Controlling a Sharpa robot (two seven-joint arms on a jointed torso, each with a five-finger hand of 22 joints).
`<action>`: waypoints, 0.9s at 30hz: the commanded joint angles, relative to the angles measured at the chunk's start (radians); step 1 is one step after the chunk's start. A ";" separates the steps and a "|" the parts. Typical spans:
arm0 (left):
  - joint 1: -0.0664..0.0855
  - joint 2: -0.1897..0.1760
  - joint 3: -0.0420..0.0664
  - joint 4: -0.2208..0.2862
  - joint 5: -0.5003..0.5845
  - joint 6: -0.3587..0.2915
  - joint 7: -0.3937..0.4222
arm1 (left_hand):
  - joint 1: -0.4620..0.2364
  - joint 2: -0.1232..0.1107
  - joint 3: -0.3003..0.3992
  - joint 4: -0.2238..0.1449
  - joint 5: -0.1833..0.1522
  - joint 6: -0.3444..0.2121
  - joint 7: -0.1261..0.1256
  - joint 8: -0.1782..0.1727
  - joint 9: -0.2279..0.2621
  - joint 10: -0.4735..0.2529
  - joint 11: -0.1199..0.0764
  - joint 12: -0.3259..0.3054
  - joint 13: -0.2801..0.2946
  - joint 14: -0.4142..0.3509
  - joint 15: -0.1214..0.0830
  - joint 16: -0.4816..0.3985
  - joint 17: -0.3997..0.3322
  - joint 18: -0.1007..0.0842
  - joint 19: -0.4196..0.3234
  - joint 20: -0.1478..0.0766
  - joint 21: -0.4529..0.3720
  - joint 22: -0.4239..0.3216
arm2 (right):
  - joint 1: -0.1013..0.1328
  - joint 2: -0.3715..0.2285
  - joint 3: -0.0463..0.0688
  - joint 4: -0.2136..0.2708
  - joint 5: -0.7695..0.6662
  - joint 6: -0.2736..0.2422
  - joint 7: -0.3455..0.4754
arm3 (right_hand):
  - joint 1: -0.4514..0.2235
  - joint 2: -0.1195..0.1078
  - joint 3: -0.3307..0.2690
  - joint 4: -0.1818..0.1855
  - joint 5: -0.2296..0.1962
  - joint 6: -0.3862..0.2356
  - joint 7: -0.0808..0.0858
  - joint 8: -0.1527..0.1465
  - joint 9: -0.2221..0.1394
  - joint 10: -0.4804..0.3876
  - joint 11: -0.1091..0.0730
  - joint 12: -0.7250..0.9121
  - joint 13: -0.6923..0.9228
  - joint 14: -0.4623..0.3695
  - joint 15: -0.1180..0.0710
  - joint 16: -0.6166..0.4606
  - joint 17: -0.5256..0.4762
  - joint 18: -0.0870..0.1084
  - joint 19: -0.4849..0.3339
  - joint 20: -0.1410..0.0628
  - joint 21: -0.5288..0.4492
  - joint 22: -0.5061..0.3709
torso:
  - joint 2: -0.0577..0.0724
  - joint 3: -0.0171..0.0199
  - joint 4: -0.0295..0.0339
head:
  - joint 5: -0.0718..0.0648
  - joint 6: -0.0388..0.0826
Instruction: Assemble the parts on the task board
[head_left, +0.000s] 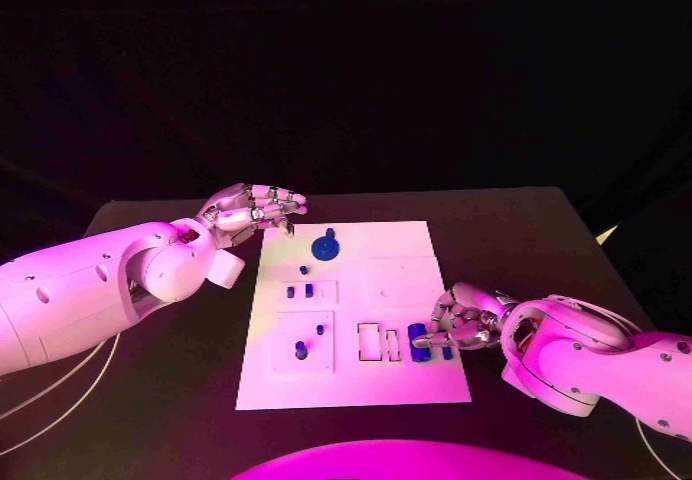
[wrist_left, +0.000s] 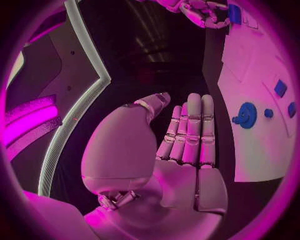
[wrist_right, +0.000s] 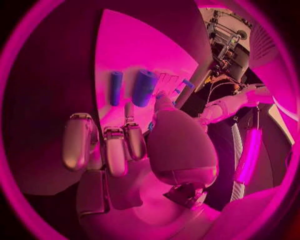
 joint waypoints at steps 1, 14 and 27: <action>0.000 0.001 0.000 0.001 0.008 0.018 0.014 | -0.005 0.001 -0.007 0.001 -0.005 -0.007 0.008 0.007 0.001 -0.009 0.000 0.005 0.000 -0.008 0.000 -0.006 -0.001 0.005 0.002 0.004 -0.006 -0.002 | -0.003 0.007 0.000 -0.001 -0.051 0.038 -0.019 | -0.005 0.007 -0.007 0.000 0.002 0.005 -0.001 0.007 0.002 -0.002 -0.007 -0.005 0.059 0.085 -0.009 0.003 0.160 -0.013 0.027 -0.005 0.004 0.190 | 0.000 0.0005 -0.0012 | 0.005 -0.004; 0.000 -0.001 0.000 0.001 0.008 0.005 0.018 | 0.001 0.001 -0.006 -0.001 -0.004 -0.008 0.009 0.007 0.001 -0.012 0.000 0.006 -0.001 -0.010 0.000 -0.007 -0.001 0.006 0.003 0.004 -0.010 -0.005 | -0.017 0.045 0.000 -0.028 -0.076 0.055 -0.026 | -0.006 0.010 -0.010 -0.001 0.004 0.005 -0.001 0.008 0.002 -0.003 -0.008 -0.008 0.057 0.085 -0.010 0.003 0.159 -0.013 0.027 -0.006 0.006 0.190 | 0.000 -0.0007 0.0007 | 0.005 -0.005; 0.000 -0.004 0.000 0.002 0.008 0.008 0.016 | 0.002 0.002 -0.006 -0.001 -0.004 -0.009 0.009 0.007 0.001 -0.012 0.000 0.006 -0.001 -0.010 0.000 -0.007 -0.001 0.006 0.003 0.004 -0.011 -0.005 | -0.031 0.071 0.000 -0.056 -0.099 0.065 -0.038 | 0.152 0.074 0.005 -0.008 0.136 0.005 -0.006 0.004 -0.008 0.004 -0.013 -0.015 0.068 0.087 -0.014 0.007 0.170 -0.015 0.028 -0.011 0.020 0.193 | 0.000 -0.0013 0.0006 | 0.006 -0.001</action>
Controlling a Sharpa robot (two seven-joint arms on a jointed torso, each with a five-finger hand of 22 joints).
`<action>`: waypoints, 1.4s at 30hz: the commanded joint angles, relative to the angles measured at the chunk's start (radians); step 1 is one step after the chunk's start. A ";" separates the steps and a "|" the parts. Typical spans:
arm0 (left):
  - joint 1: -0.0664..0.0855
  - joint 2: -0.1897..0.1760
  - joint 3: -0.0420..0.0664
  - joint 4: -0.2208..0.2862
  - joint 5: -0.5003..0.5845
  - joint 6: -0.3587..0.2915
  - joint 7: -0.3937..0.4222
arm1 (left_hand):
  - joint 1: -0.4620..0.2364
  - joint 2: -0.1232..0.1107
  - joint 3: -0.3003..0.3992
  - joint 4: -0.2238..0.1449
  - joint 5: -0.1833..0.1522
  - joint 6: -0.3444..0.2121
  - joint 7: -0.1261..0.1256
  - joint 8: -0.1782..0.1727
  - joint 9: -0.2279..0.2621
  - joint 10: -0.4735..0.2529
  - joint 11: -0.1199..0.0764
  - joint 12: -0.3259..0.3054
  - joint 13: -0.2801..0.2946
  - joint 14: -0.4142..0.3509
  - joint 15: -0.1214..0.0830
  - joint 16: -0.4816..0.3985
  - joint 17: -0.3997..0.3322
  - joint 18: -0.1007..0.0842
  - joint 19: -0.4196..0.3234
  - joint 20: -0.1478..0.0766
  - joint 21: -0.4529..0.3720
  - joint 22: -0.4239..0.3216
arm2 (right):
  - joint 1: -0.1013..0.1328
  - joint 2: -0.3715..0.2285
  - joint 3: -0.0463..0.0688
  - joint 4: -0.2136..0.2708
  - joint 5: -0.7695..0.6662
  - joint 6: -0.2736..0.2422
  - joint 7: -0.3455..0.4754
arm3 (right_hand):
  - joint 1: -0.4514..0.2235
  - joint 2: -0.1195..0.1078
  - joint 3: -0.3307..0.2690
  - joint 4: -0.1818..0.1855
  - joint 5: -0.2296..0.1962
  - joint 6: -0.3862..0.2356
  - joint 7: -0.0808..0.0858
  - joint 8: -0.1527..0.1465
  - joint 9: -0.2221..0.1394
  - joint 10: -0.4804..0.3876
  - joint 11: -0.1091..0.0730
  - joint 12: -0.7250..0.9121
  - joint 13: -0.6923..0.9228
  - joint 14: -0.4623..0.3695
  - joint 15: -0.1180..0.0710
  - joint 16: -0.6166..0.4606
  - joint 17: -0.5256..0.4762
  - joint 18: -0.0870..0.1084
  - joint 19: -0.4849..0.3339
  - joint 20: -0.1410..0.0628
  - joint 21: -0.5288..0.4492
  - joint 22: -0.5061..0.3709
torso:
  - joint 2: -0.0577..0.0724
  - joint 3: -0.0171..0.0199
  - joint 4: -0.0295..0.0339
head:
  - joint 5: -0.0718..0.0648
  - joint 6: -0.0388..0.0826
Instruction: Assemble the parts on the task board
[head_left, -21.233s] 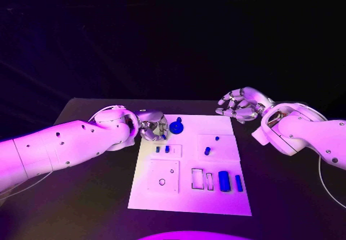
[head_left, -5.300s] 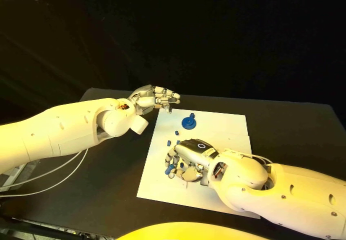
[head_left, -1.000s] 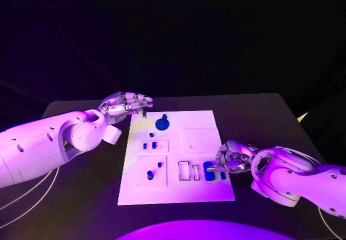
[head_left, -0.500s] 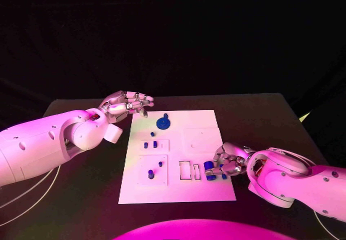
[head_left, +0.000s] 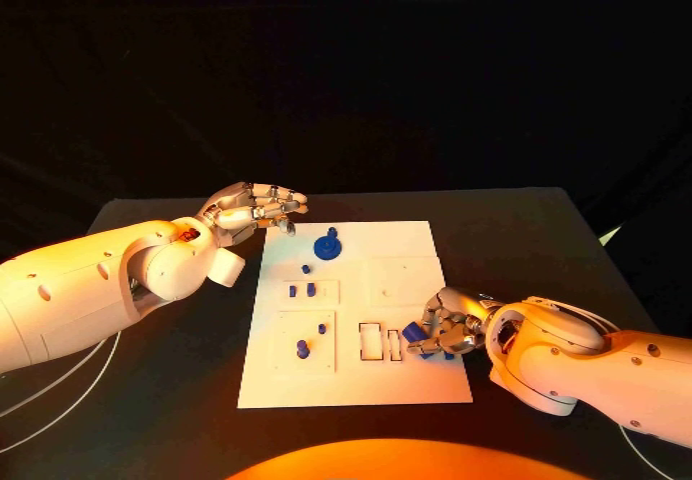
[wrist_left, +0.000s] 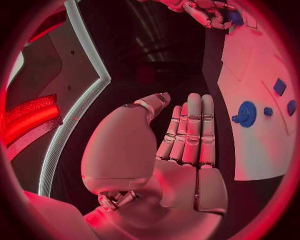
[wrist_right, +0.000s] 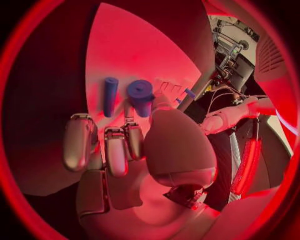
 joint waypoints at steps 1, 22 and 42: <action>0.000 0.000 0.001 0.002 0.007 0.009 0.014 | 0.002 0.002 -0.006 -0.001 -0.004 -0.005 0.005 0.004 0.002 -0.005 0.000 0.006 -0.001 -0.010 0.000 -0.003 -0.001 0.006 0.003 0.004 -0.005 -0.002 | -0.009 0.001 -0.006 -0.010 -0.031 0.029 -0.019 | 0.040 0.020 0.010 -0.002 0.027 0.008 -0.007 -0.007 -0.002 0.004 -0.007 -0.004 0.069 0.087 -0.008 0.005 0.170 -0.016 0.025 -0.008 0.007 0.193 | 0.000 -0.0007 -0.0003 | 0.000 0.000; 0.000 0.002 -0.004 0.000 0.007 -0.003 0.018 | 0.003 0.005 -0.006 0.001 -0.003 -0.007 0.006 0.004 0.002 -0.007 0.001 0.007 -0.001 -0.011 0.000 -0.004 -0.001 0.006 0.005 0.005 -0.008 -0.004 | 0.009 -0.033 -0.005 0.073 0.127 -0.166 0.009 | 0.029 0.058 0.063 0.004 0.060 0.061 -0.027 -0.014 -0.020 0.035 -0.025 0.013 0.102 0.091 -0.023 0.013 0.190 -0.025 0.041 -0.021 0.068 0.206 | -0.001 0.0009 0.0005 | -0.003 0.011; 0.000 -0.007 -0.007 0.007 0.007 -0.012 0.027 | 0.003 0.005 -0.006 0.001 -0.003 -0.007 0.006 0.004 0.002 -0.007 0.001 0.007 -0.001 -0.011 0.000 -0.004 -0.001 0.006 0.005 0.005 -0.008 -0.004 | 0.013 0.084 -0.005 0.041 0.171 -0.076 -0.008 | -0.057 0.038 0.051 0.003 0.015 0.073 -0.026 -0.015 -0.022 0.035 -0.024 0.004 0.101 0.091 -0.022 0.012 0.188 -0.024 0.038 -0.021 0.062 0.204 | 0.001 -0.0011 -0.0003 | 0.010 0.002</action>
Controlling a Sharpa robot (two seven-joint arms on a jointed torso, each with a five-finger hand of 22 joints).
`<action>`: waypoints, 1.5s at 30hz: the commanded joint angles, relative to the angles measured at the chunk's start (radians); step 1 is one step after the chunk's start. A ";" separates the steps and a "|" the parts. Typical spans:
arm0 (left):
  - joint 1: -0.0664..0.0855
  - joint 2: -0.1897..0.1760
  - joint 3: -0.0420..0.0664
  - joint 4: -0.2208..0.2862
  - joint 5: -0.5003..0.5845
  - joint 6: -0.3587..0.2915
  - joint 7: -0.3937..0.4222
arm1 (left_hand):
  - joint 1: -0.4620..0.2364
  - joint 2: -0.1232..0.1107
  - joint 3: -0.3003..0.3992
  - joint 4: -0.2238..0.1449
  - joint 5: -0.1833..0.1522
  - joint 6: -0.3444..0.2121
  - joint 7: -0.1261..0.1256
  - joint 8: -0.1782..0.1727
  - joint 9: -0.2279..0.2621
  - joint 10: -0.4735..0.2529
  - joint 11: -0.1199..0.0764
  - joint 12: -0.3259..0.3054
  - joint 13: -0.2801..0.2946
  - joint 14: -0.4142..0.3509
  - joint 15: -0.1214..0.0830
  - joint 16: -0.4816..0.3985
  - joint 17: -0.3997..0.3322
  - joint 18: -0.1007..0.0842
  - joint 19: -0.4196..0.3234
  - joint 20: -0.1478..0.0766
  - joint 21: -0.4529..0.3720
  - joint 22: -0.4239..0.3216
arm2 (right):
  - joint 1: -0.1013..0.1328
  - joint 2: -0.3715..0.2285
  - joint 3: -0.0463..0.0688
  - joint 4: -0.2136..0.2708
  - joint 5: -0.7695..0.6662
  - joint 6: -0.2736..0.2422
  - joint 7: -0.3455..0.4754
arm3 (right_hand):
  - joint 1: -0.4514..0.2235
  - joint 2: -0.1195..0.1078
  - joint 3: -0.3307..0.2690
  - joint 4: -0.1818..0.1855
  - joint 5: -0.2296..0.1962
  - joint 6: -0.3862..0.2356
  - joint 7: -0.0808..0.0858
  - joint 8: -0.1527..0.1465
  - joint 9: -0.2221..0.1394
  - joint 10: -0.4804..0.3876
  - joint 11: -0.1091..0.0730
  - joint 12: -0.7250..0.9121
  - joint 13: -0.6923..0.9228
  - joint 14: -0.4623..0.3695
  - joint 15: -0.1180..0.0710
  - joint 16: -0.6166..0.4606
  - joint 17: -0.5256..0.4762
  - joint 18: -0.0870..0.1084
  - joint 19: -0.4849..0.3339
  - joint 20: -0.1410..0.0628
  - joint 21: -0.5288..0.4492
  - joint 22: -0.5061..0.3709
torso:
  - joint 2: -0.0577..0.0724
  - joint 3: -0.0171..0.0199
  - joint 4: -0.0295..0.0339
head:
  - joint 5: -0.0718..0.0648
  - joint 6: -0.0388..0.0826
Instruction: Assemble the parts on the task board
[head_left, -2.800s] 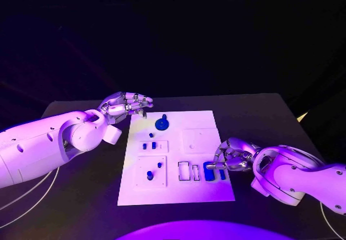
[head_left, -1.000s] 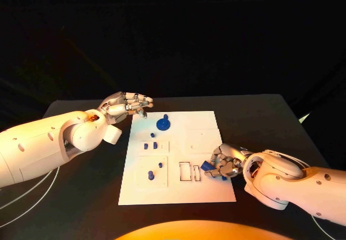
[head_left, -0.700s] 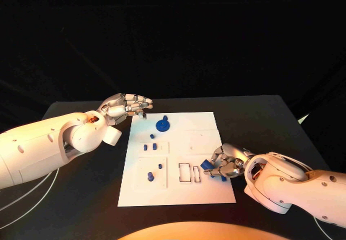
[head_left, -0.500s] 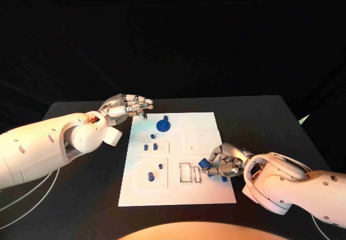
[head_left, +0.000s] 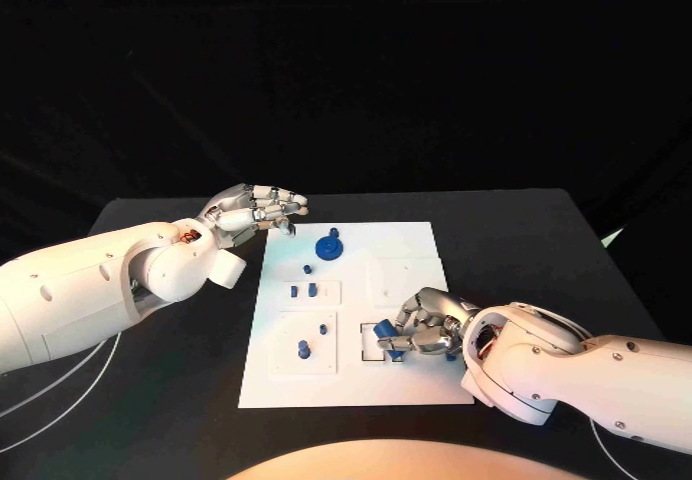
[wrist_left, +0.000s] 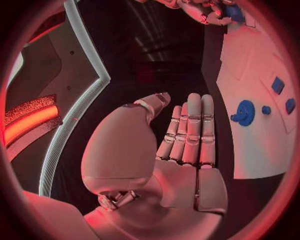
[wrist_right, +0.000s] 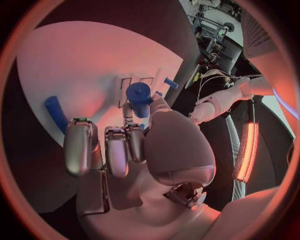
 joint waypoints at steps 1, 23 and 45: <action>0.000 -0.001 0.000 0.004 0.007 -0.007 0.023 | 0.004 0.006 -0.006 0.002 -0.003 -0.007 0.006 0.004 0.002 -0.007 0.001 0.004 -0.001 -0.007 -0.003 -0.004 -0.001 0.006 0.006 0.005 -0.005 -0.002 | 0.000 0.016 0.000 -0.011 0.008 0.035 -0.004 | -0.011 -0.007 -0.008 0.000 -0.008 0.047 -0.041 0.008 0.004 0.006 0.000 -0.005 0.101 0.087 -0.005 0.005 0.187 -0.008 0.038 -0.007 -0.003 0.204 | 0.001 -0.0002 -0.0005 | 0.007 -0.001; 0.000 -0.002 0.000 0.005 0.010 -0.001 0.025 | 0.010 0.010 -0.004 0.001 -0.001 -0.005 0.006 0.008 0.002 -0.005 0.000 0.008 -0.001 -0.005 -0.004 -0.004 -0.001 0.006 0.011 0.004 -0.007 -0.004 | -0.003 0.094 0.000 -0.084 -0.008 0.053 -0.009 | -0.123 -0.011 -0.073 0.000 -0.069 0.053 -0.043 0.021 0.016 0.001 -0.001 -0.024 0.095 0.086 -0.006 0.003 0.184 -0.007 0.034 -0.008 -0.011 0.202 | 0.000 0.0005 -0.0005 | 0.013 -0.006; 0.000 -0.006 0.000 0.007 0.003 0.004 0.020 | 0.007 0.008 -0.007 0.005 -0.002 -0.007 0.006 0.007 0.002 -0.006 0.001 0.009 -0.001 -0.006 -0.003 -0.004 -0.001 0.006 0.012 0.004 -0.009 -0.005 | -0.008 0.055 0.000 -0.052 -0.093 0.042 0.023 | -0.179 0.003 -0.131 -0.003 -0.130 0.038 -0.041 0.036 0.031 -0.015 0.001 -0.056 0.078 0.082 -0.004 -0.007 0.165 -0.001 0.023 -0.005 -0.045 0.194 | 0.000 0.0009 -0.0010 | 0.018 -0.013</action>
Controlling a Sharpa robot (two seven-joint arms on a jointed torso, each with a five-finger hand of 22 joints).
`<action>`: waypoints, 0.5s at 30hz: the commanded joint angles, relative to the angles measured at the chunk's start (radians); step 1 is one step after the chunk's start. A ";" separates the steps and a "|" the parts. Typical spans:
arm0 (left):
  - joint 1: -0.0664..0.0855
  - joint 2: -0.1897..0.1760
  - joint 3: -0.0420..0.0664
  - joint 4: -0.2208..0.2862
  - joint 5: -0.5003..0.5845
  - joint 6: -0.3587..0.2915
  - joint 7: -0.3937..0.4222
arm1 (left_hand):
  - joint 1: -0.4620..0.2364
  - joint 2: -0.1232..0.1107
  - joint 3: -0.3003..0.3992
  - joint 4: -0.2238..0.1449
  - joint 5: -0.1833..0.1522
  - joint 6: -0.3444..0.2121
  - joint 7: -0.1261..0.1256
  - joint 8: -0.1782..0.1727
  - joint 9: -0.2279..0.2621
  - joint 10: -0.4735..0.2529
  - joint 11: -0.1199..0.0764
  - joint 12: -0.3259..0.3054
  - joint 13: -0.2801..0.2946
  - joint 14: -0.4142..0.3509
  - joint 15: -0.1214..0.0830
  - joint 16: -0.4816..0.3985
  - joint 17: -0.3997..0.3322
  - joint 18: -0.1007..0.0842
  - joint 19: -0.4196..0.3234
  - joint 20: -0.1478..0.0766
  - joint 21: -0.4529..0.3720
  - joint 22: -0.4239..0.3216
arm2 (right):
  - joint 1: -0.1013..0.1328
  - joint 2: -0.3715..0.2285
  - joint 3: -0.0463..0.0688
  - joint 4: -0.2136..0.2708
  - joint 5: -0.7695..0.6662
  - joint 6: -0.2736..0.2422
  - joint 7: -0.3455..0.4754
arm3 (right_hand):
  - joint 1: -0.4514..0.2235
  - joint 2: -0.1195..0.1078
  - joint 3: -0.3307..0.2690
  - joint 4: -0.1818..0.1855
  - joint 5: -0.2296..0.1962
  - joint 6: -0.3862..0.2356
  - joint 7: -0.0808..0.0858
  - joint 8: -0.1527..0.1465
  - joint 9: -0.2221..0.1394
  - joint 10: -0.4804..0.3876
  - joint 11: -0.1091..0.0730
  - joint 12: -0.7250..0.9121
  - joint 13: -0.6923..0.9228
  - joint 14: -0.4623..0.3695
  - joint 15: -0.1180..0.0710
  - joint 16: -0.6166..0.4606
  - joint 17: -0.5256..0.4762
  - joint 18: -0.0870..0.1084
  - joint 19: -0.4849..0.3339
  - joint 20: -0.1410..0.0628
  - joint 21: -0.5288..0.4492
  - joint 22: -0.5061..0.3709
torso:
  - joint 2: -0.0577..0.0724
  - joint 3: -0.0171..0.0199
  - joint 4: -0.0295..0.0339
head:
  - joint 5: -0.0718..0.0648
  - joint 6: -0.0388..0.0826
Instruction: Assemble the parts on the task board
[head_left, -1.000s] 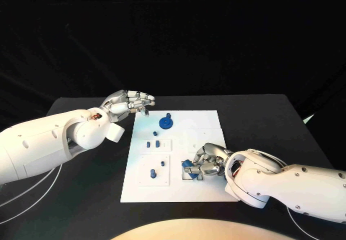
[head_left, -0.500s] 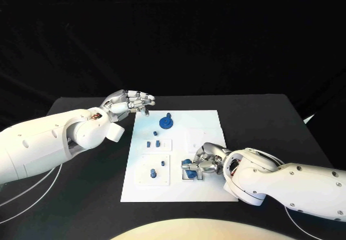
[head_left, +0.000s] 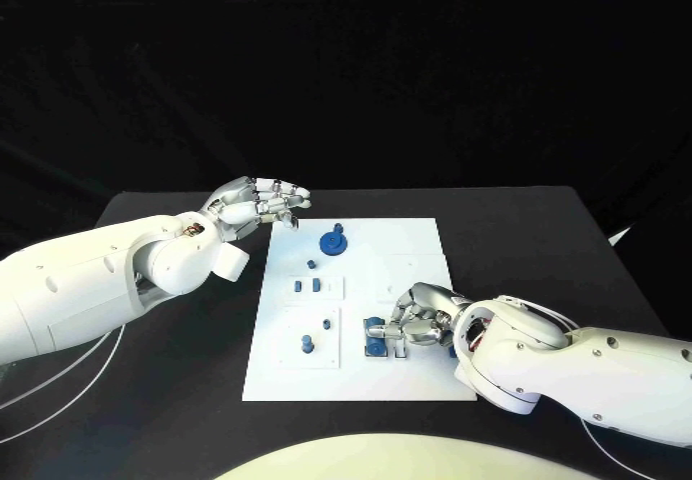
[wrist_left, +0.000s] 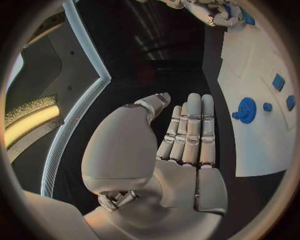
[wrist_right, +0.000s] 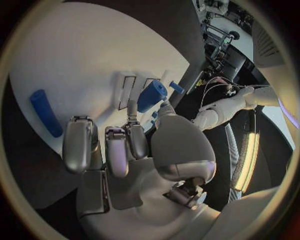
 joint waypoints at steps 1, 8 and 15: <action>0.000 0.000 0.001 0.003 0.001 0.015 0.005 | 0.001 0.002 -0.003 0.001 -0.002 -0.007 0.006 0.003 0.001 -0.006 0.001 0.005 -0.001 -0.006 -0.003 -0.004 -0.001 0.005 0.008 0.000 -0.006 -0.002 | -0.002 -0.014 0.000 0.014 -0.007 0.021 0.058 | 0.047 0.005 0.000 -0.003 0.013 -0.002 0.002 0.007 0.002 0.003 -0.005 0.005 0.079 0.082 -0.004 -0.002 0.167 -0.001 0.024 -0.005 0.004 0.194 | 0.001 -0.0002 0.0000 | 0.002 0.000; 0.000 -0.001 0.001 0.002 -0.001 0.013 0.002 | 0.001 0.003 -0.003 0.003 -0.001 -0.007 0.006 0.004 0.001 -0.006 0.001 0.005 -0.001 -0.007 -0.003 -0.005 -0.001 0.005 0.008 0.001 -0.007 -0.003 | -0.002 -0.051 0.000 0.047 0.035 0.041 0.141 | 0.087 0.014 -0.007 -0.004 0.039 -0.005 0.002 0.006 0.002 0.007 -0.005 0.010 0.086 0.083 -0.004 -0.001 0.170 -0.002 0.025 -0.005 0.008 0.195 | 0.000 -0.0007 -0.0002 | 0.006 0.000; 0.000 -0.002 0.001 0.005 -0.001 0.012 -0.002 | 0.001 0.004 -0.003 0.003 -0.001 -0.007 0.006 0.004 0.001 -0.006 0.001 0.006 -0.001 -0.007 -0.003 -0.005 -0.001 0.005 0.008 0.001 -0.008 -0.003 | -0.002 -0.073 0.000 0.065 0.053 0.062 0.179 | 0.126 0.020 -0.017 -0.006 0.072 -0.007 0.002 0.005 0.002 0.008 -0.005 0.012 0.090 0.083 -0.004 -0.001 0.171 -0.002 0.025 -0.005 0.010 0.195 | 0.001 -0.0010 0.0007 | 0.005 0.000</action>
